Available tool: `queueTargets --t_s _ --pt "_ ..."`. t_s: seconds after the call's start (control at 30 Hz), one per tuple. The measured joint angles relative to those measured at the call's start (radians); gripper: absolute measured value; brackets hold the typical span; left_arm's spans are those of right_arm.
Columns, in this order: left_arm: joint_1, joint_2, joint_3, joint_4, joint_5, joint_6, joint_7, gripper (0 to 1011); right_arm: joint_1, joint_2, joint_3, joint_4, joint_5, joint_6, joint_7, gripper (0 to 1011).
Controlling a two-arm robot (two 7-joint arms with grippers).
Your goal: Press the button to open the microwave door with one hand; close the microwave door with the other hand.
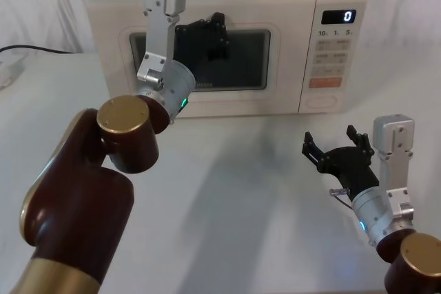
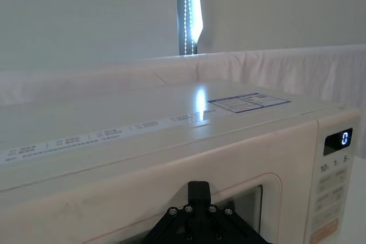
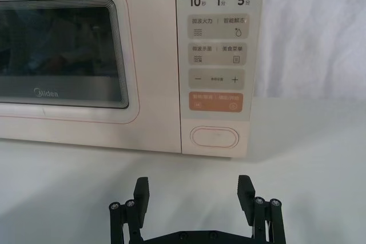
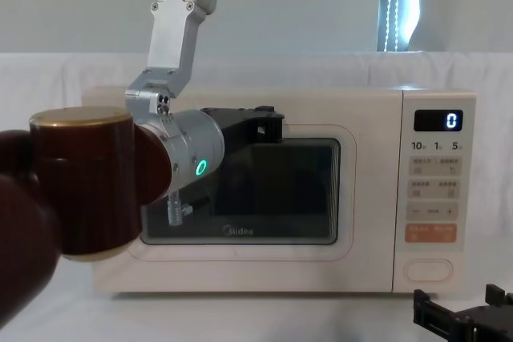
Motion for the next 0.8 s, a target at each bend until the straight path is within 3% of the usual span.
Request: queueTargets --t_s 0.4,0.8 --pt "0.087 0.018 -0.023 -0.121 -0.029 0.03 0.01 0 0.0 0.0 0.0 0.0 0.0 0.0 0.0 1002" --pt "0.242 0.075 -0.066 -0.311 -0.082 0.095 0.014 0 0.0 0.0 0.0 0.0 0.0 0.0 0.0 1002"
